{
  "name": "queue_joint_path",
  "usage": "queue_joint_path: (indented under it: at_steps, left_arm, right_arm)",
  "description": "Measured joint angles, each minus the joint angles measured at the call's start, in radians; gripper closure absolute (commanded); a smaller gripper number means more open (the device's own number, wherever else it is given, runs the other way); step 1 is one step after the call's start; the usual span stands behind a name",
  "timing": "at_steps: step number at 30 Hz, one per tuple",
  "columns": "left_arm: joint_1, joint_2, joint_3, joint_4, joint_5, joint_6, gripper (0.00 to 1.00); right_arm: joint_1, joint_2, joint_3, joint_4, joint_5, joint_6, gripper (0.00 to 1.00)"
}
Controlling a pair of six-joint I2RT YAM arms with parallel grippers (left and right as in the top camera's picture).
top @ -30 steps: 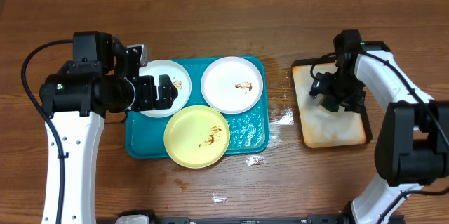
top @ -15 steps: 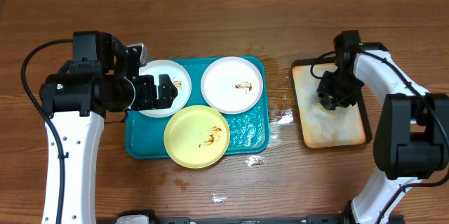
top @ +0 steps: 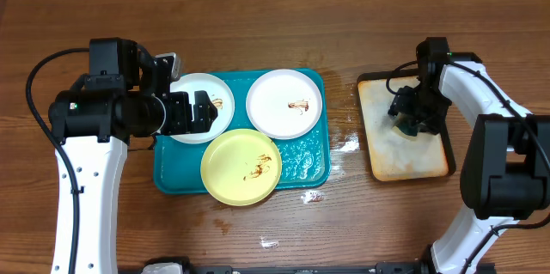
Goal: Clean dirty plates on tray and stack at the side
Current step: 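Lower the right gripper and grasp the green-and-yellow sponge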
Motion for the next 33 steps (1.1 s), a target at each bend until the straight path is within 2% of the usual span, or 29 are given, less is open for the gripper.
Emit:
queue_joint_path:
  at_steps: [1, 2, 12, 14, 22, 25, 33]
  left_arm:
    - [0.000, 0.000, 0.000, 0.000, 0.000, 0.000, 0.00]
    - [0.000, 0.000, 0.000, 0.000, 0.000, 0.000, 0.00]
    - [0.000, 0.000, 0.000, 0.000, 0.000, 0.000, 0.00]
    - [0.000, 0.000, 0.000, 0.000, 0.000, 0.000, 0.00]
    - [0.000, 0.000, 0.000, 0.000, 0.000, 0.000, 0.00]
    - [0.000, 0.000, 0.000, 0.000, 0.000, 0.000, 0.00]
    - [0.000, 0.000, 0.000, -0.001, 0.000, 0.000, 0.00]
  right_arm:
    - [0.000, 0.000, 0.000, 0.001, 0.000, -0.002, 0.38]
    - [0.000, 0.000, 0.000, 0.003, 0.000, -0.006, 0.39]
    - [0.000, 0.000, 0.060, -0.072, 0.000, -0.002, 0.33]
    - [0.000, 0.000, 0.077, -0.076, 0.000, -0.002, 0.36]
    - [0.000, 0.000, 0.083, -0.078, 0.000, -0.001, 0.37]
    - [0.000, 0.000, 0.083, -0.077, 0.000, -0.004, 0.45]
    - [0.000, 0.000, 0.083, -0.072, 0.000, -0.001, 0.46]
